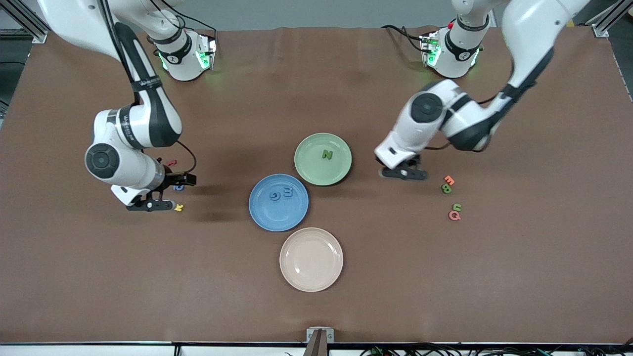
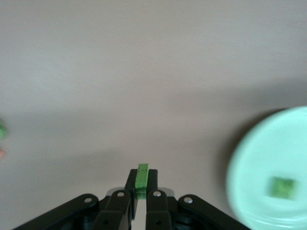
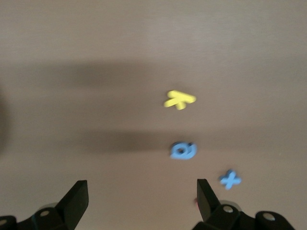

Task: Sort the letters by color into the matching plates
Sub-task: 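Place the green letter on the green plate with the left gripper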

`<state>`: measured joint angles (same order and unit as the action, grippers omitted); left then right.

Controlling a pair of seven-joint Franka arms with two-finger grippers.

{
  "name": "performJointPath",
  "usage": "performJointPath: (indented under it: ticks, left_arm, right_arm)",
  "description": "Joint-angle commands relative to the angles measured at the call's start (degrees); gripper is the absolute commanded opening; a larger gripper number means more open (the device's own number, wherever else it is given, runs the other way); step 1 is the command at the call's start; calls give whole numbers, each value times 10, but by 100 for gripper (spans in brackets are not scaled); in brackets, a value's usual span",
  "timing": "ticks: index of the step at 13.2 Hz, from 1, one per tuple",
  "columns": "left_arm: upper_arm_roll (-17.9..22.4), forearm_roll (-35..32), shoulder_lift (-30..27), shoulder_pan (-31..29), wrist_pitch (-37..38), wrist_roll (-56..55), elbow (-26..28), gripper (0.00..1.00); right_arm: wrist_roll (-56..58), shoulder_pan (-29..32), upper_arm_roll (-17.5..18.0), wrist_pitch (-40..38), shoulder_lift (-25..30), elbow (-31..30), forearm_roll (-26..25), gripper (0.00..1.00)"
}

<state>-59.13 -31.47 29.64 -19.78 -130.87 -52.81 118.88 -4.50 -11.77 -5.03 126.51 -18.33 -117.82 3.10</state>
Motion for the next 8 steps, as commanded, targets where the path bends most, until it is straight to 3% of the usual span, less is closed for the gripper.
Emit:
performJointPath:
  ticks: [1,4,6,8]
  left_arm:
    - [7,0,37,75,7,-80,-47,0]
    - [16,-4,88,147,7,-148,-75,0]
    - [69,-5,90,210,7,-179,-98,1]
    - [96,0,91,246,7,-183,-118,8]
  right_arm:
    - [12,18,11,99,22,-91,-7,100]
    - [12,20,11,159,17,-117,-7,100]
    - [19,35,11,172,1,-117,-8,100]
    - [31,41,11,177,-8,-115,-7,99]
